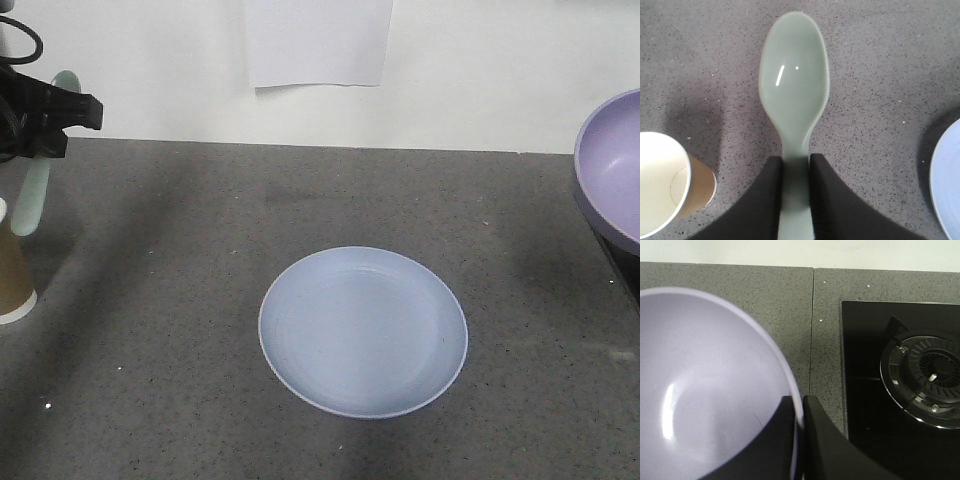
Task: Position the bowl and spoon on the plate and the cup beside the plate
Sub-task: 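Lower the held bowl onto the plate with the right gripper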
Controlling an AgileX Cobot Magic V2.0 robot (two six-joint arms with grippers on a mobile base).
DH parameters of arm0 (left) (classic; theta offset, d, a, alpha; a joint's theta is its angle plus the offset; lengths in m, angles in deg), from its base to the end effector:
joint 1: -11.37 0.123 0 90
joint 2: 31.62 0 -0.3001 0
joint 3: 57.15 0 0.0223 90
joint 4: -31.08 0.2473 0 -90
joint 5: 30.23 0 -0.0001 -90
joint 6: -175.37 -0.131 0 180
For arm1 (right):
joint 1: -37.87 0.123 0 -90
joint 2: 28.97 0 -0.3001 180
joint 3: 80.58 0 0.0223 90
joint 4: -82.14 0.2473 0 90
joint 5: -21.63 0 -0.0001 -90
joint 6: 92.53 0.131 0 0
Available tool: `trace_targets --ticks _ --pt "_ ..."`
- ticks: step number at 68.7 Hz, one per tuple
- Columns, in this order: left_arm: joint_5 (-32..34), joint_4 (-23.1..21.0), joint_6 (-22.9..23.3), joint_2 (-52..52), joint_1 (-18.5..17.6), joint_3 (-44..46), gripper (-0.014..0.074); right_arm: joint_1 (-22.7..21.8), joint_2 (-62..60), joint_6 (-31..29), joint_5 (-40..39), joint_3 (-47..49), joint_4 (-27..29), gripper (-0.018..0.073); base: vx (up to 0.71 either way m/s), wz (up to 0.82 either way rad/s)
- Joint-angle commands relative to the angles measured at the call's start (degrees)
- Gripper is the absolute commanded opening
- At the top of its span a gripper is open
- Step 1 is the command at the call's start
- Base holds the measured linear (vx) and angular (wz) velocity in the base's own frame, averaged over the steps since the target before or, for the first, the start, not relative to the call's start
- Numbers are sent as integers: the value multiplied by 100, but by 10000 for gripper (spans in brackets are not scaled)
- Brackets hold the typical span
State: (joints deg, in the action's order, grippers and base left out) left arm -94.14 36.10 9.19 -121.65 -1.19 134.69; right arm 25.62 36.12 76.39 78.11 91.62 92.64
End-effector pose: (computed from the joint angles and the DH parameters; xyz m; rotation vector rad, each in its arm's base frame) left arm 0.3126 -0.0591 0.3926 -0.0130 2.4765 -0.0831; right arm 0.2036 -0.0238 0.4078 0.0554 2.2401 0.0065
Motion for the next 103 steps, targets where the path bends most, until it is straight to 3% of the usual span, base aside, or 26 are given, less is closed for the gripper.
trace_targets --ticks 1,28,39,48,63,83,103 --pt "280 13 54 202 -18 145 -6 3 -56 -52 -350 179 155 -6 0 0" --pt "280 13 54 202 -18 145 -6 65 1114 -1104 -208 179 1777 -4 0 0" --pt "280 13 54 202 -18 145 -6 942 1841 -1177 -289 179 1561 -4 0 0" --pt "280 13 54 202 -18 145 -6 1634 2347 -895 -639 179 1217 -4 0 0" --pt "280 13 54 202 -18 145 -6 2418 3065 -587 -1076 179 929 -4 0 0" --pt "280 13 54 202 -18 145 -6 2872 3633 -475 -1423 179 932 -4 0 0" --pt "280 13 54 202 -18 145 -6 2872 3949 -448 -1496 179 955 -4 0 0"
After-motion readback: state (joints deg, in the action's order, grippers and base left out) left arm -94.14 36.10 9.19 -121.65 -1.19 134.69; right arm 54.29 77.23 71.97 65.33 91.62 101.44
